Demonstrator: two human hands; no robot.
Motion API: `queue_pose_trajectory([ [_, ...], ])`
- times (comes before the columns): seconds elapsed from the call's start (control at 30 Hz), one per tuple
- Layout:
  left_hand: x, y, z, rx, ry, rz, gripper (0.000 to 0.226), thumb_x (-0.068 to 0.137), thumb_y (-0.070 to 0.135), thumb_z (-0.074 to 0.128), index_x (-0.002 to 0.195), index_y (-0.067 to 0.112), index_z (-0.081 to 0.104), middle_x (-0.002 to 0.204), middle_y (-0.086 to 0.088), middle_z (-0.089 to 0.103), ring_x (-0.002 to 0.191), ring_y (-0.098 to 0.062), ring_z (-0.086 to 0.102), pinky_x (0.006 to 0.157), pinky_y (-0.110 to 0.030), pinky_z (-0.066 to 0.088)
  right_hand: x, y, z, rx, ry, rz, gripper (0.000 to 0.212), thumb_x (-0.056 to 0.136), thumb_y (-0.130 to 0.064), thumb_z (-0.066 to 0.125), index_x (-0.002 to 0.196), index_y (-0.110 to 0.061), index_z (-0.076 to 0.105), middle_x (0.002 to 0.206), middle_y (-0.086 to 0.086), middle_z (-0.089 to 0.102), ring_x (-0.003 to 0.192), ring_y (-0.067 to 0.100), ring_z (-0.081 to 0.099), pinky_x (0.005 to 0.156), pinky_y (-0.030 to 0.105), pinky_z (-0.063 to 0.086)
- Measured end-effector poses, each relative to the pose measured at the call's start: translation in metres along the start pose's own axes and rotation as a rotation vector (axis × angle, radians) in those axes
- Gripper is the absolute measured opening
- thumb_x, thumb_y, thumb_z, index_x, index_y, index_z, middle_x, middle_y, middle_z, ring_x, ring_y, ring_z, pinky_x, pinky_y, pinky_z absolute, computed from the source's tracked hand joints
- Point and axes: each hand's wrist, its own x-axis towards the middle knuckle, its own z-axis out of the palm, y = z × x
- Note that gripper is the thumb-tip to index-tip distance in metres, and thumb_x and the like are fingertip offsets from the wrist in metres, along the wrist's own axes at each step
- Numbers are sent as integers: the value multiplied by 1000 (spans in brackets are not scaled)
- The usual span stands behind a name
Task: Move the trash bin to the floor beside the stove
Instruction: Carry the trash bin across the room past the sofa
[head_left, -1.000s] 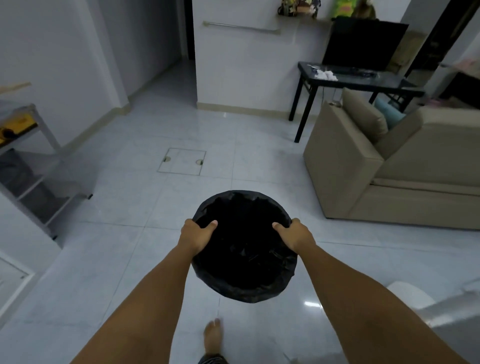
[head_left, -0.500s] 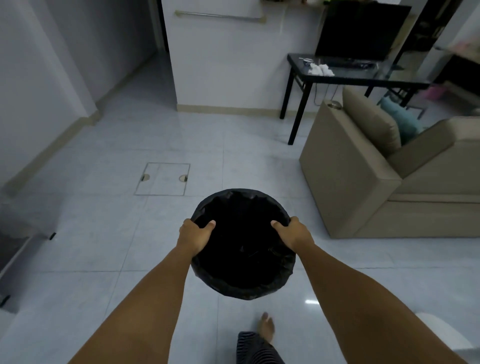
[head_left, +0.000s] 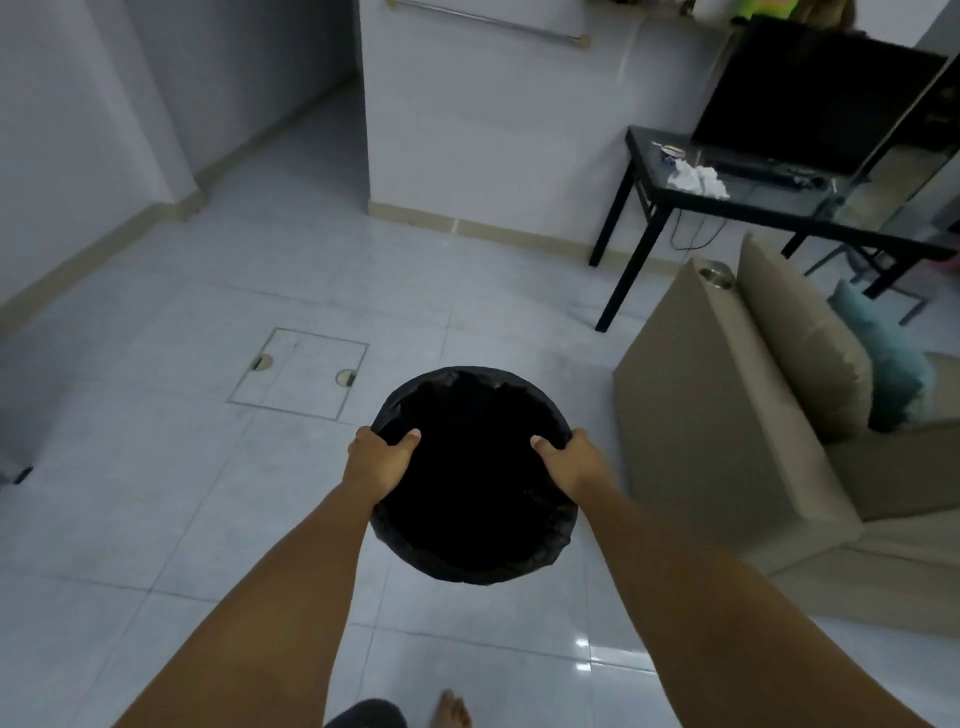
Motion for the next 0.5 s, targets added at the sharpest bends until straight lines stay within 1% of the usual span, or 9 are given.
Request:
queue_pose_trajectory([
  [0.1,29,20,8,-29,32,-16,100,75,61,66,147,0,34,144,-20,49,124,-41,56,104,-51,47,44,-18,-8,-37,-39,-27,70,90,-61,52,135,-8,42,131,16,59,115,38,60,97,52,50],
  [0.23,83,50,13,-87,115,-51,101,74,62,66,147,-1,35,143,-22,51,124,-41,57,105,-51,47,123,-62,-13,-99,-72,-86,72,90,-62,51,135,-7,42,131,17,59,115,39,60,97,51,50],
  [0.33,117,61,12,-108,165,-88,96,78,58,68,146,-1,34,142,-21,51,125,-41,56,105,-49,47,169,-90,-6,-151,-111,-125,72,92,-59,50,139,-5,39,135,18,56,120,40,57,95,46,49],
  [0.43,157,72,9,-149,223,-125,92,78,57,68,143,-1,38,139,-22,52,122,-41,58,103,-50,48,217,-120,3,-180,-157,-151,74,92,-60,50,140,-5,38,136,18,56,121,39,57,97,47,48],
  [0.5,188,83,5,-174,260,-166,91,81,55,68,144,-1,36,141,-23,51,124,-42,56,104,-51,47,253,-148,8,-201,-189,-176,74,92,-61,50,140,-6,39,135,18,56,120,39,57,97,47,49],
])
